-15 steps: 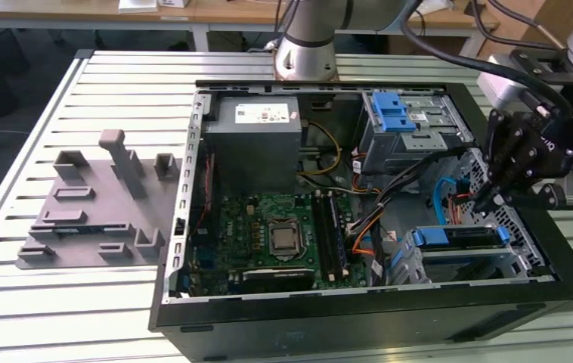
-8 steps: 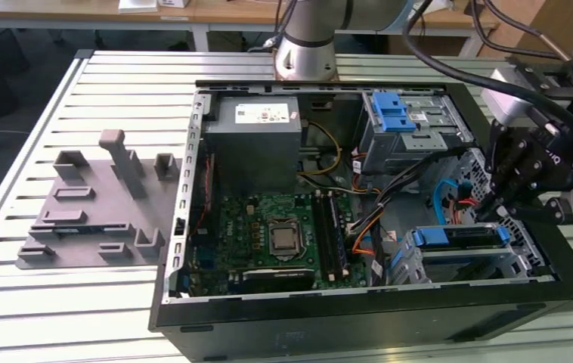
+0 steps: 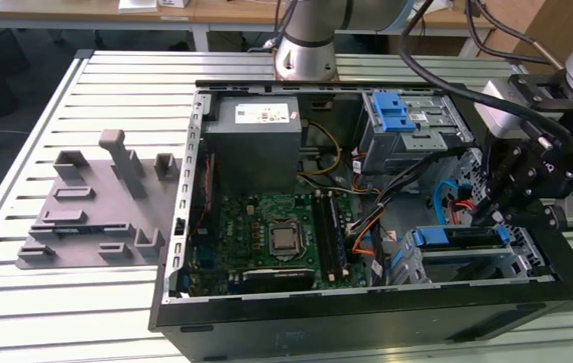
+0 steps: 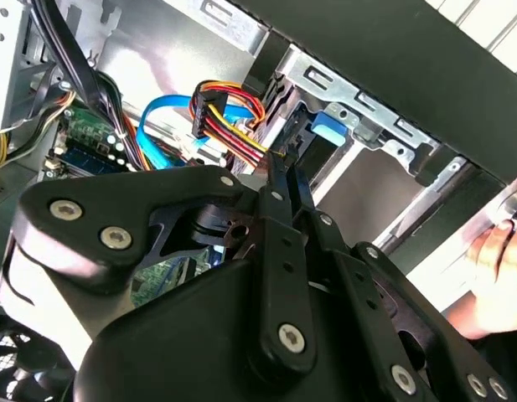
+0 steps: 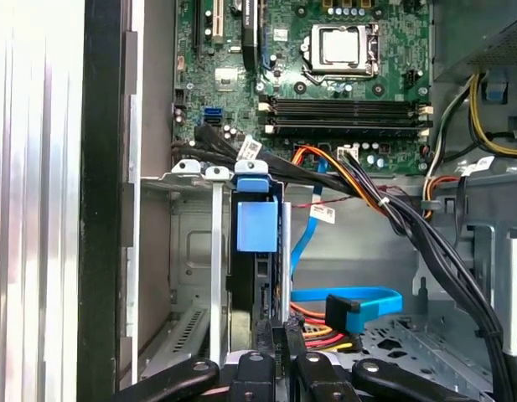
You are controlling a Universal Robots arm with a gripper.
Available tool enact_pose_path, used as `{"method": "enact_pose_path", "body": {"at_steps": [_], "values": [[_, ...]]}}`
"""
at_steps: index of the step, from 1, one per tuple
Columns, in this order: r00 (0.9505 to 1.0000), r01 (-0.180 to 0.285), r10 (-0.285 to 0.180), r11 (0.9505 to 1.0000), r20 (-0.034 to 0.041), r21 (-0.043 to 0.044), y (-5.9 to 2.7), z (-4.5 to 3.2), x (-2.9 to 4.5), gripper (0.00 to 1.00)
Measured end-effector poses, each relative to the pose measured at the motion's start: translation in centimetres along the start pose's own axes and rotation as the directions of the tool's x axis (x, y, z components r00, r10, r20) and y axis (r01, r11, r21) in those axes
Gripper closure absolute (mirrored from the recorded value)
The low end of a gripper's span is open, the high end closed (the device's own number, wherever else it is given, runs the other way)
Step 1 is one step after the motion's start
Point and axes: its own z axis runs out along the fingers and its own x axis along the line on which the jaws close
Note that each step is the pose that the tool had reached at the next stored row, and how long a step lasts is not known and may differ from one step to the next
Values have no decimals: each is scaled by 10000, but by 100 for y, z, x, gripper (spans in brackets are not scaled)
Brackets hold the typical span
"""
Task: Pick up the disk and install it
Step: 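Insert the first disk wire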
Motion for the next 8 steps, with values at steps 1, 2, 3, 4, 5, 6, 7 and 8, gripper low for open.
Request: {"method": "enact_pose_path", "body": {"at_steps": [1,2,3,4,5,6,7,8], "values": [[10000,0,0,10000,7,2,0,9,0,84],[10000,2,-2,10000,12,3,-1,16,1,84],[10000,2,-2,10000,14,4,-1,23,3,84],[10000,1,-1,10000,15,4,-1,26,8,84],[10000,1,-1,10000,20,3,-1,30,16,84],[10000,1,-1,10000,27,4,-1,33,22,84],[10000,0,0,10000,31,3,-2,36,29,84],[10000,0,0,10000,34,4,-3,38,34,84]]}}
